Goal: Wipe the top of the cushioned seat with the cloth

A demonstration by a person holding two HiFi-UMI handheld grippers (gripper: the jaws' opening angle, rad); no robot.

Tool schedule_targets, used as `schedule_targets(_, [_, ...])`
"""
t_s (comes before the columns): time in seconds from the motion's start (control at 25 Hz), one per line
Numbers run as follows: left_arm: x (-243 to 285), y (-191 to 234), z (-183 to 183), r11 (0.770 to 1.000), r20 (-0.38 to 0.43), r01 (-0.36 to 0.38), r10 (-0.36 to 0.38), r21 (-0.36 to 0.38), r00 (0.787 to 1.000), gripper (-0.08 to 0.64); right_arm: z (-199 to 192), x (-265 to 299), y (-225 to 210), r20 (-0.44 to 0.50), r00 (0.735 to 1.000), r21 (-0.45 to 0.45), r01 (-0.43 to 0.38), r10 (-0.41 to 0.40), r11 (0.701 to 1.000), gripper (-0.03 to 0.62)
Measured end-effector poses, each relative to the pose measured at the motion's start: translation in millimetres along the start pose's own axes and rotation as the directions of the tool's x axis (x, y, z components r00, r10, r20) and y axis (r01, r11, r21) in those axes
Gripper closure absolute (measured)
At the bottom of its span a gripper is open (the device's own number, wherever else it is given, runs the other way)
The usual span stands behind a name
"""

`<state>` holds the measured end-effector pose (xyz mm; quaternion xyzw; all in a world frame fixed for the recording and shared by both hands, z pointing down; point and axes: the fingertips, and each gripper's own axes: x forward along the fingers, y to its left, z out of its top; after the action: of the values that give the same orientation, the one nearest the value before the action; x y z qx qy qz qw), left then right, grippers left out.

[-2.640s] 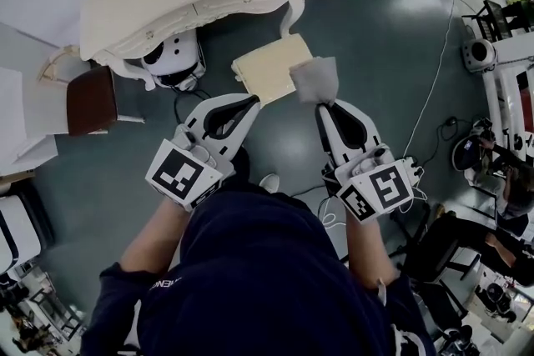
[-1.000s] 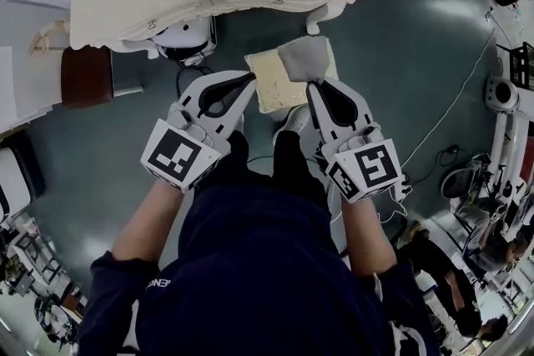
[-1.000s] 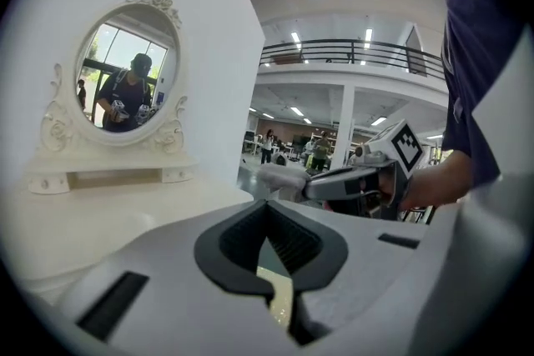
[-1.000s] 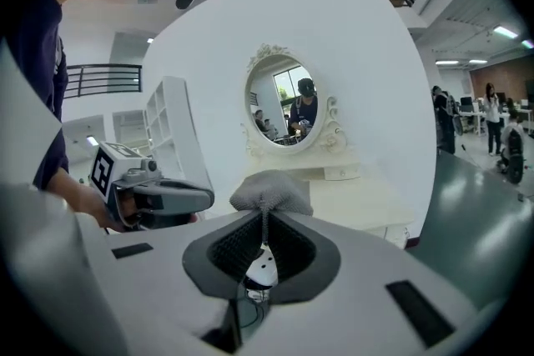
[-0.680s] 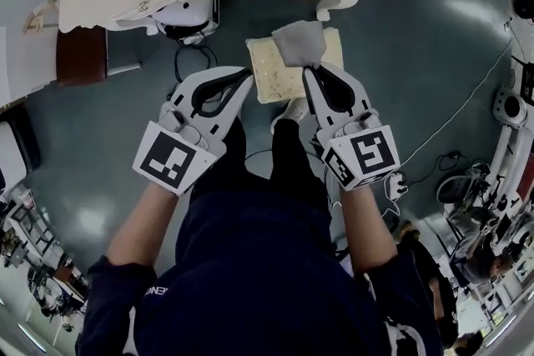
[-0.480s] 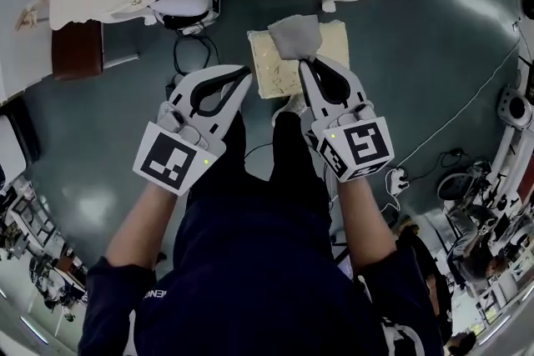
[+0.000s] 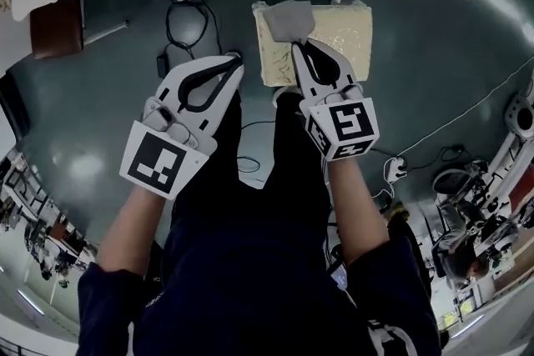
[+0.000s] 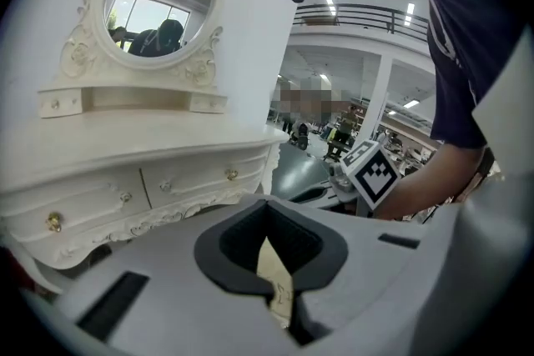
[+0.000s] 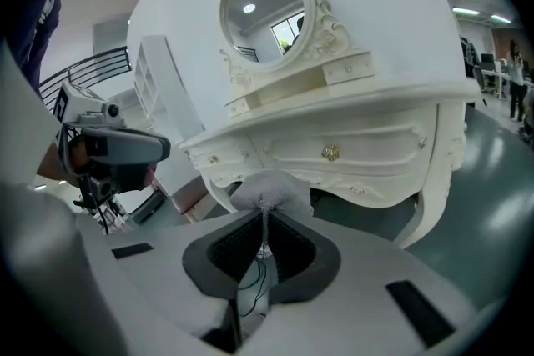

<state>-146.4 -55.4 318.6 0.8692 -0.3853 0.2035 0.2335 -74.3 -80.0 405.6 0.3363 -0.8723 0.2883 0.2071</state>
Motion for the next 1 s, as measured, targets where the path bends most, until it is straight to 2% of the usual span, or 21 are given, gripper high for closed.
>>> schedule_targets(0.16, [14.1,13.4,-39.5,0.999,-0.046,-0.010,0.008,-0.034,0.999,0.552,-43.4,35.9,-3.5,-0.054,0.998,0.002,-0.030,0.030,1.000,0.552])
schedule_targets(0.28, [24.8,20.7,-68.6,0.996,-0.069,-0.021,0.015,-0.088,0.997,0.554,-76.1,61.6,-8.7,-0.096,0.994,-0.012,-0.045,0.044,0.999,0.552])
schedule_targets(0.4, [32.0,21.8,-92.6,0.990,-0.093,-0.032,0.019,-0.138,0.995,0.552,-108.8,84.5,-18.1,-0.138,0.989,-0.019,-0.051,0.048,0.999,0.552])
schedule_targets(0.56, [39.5,19.8,-122.3,0.985,-0.134,-0.034,0.011,-0.171,0.991,0.552,-151.8,110.0,-32.3,-0.196,0.980,0.001,-0.047,0.047,0.999,0.552])
schedule_targets(0.76, [44.7,21.9,-147.2,0.978,-0.161,-0.033,-0.001,-0.206,0.987,0.552,-188.0,132.4,-34.0,-0.253,0.966,0.019,-0.055,0.058,0.998,0.552])
schedule_targets(1.0, [55.0,25.0,-164.3,0.974,-0.186,-0.022,-0.021,-0.226,0.982,0.552,-214.4,151.9,-41.3,-0.301,0.953,-0.006,-0.050,0.046,0.999,0.552])
